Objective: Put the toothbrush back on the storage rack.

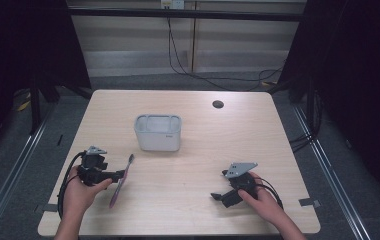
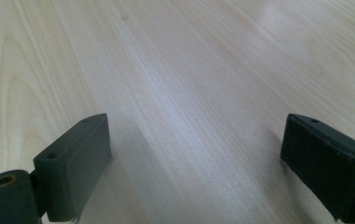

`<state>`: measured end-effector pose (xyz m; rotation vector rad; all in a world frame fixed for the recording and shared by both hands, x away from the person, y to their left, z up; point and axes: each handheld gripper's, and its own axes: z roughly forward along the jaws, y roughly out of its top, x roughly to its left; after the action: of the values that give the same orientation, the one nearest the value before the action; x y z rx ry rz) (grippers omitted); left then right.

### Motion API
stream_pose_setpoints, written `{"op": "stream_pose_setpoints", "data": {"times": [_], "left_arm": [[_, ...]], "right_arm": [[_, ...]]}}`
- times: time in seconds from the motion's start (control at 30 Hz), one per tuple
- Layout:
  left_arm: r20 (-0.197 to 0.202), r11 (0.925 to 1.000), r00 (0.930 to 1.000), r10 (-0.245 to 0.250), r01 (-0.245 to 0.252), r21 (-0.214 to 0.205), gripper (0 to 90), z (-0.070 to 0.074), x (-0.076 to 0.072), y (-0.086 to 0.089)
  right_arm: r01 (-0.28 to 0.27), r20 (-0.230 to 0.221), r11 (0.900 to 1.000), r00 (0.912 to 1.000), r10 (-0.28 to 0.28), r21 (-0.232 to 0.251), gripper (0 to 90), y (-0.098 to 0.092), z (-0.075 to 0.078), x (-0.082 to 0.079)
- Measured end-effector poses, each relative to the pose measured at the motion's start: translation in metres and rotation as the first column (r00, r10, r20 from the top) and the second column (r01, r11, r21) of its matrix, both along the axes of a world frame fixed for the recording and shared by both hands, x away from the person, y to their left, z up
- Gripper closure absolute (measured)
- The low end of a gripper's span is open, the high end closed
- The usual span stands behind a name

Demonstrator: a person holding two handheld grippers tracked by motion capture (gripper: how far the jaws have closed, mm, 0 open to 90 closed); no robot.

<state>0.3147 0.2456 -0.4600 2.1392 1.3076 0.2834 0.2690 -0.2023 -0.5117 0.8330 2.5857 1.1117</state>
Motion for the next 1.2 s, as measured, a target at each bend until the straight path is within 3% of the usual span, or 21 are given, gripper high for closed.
{"op": "stream_pose_setpoints", "data": {"times": [0.13,0.5,0.93,1.2], "left_arm": [[-0.034,1.0,0.9994,0.005,-0.005,-0.005,28.4,0.005,0.003,-0.001],[-0.077,0.9994,0.9965,0.031,-0.03,0.016,32.1,0.017,0.013,-0.005],[-0.175,0.9983,0.9841,0.028,-0.018,0.056,43.4,0.007,0.025,-0.021],[-0.207,0.9963,0.9774,0.042,-0.026,0.082,51.3,0.0,0.029,-0.024]], "right_arm": [[0.0,0.0,1.0,1.0,0.0,0.0,8.0,0.0,0.0,0.0],[0.0,-0.001,1.0,1.0,0.0,0.001,8.0,0.0,0.0,0.0],[-0.001,-0.001,1.0,1.0,0.001,0.0,7.9,0.0,0.0,0.0],[-0.001,-0.001,1.0,1.0,0.001,0.0,7.9,0.0,0.0,0.0]]}}
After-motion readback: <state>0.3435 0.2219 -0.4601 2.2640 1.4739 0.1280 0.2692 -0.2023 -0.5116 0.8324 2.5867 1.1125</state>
